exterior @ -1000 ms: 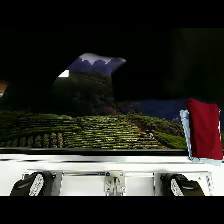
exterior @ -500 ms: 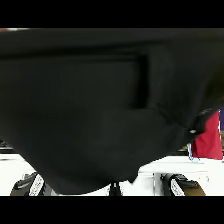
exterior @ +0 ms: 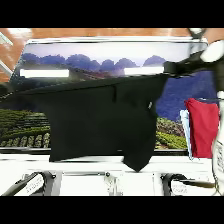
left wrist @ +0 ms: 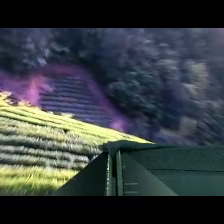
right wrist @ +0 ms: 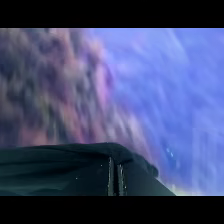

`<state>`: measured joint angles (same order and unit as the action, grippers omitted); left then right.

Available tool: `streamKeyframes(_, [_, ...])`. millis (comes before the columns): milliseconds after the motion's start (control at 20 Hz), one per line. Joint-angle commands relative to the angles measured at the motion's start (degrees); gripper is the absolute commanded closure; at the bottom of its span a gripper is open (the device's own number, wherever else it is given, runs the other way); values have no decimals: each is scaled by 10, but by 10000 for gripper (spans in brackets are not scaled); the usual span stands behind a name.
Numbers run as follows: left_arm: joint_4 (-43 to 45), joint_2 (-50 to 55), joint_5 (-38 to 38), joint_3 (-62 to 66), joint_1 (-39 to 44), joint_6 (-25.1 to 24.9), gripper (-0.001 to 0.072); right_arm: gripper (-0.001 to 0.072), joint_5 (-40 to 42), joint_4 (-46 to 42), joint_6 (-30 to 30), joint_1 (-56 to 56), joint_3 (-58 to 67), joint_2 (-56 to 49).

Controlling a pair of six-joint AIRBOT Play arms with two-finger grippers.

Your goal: Fold the shirts.

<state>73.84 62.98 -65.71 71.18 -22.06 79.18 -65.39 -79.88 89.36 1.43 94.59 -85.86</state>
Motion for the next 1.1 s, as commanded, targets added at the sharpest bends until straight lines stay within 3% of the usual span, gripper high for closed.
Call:
streamKeyframes(0, [-6,151,77,14,16,0,665,649,224,5,31,27,-11,-112])
streamKeyframes(150, [-41,225,138,30,48,0,665,649,312,18,31,27,-11,-162])
streamKeyframes(300, [-66,268,173,30,81,0,665,649,311,19,32,27,-11,-191])
streamKeyframes(500, [-63,277,134,31,88,1,665,649,208,19,29,23,-11,-186])
streamKeyframes(750, [-51,275,-10,25,75,2,665,649,-54,-3,29,9,-17,-153])
streamKeyframes(1000, [-51,289,-25,-18,79,41,665,649,-62,16,60,10,-54,-191])
streamKeyframes(1050, [-51,288,-27,-19,78,43,663,603,-61,26,59,10,-54,-195])
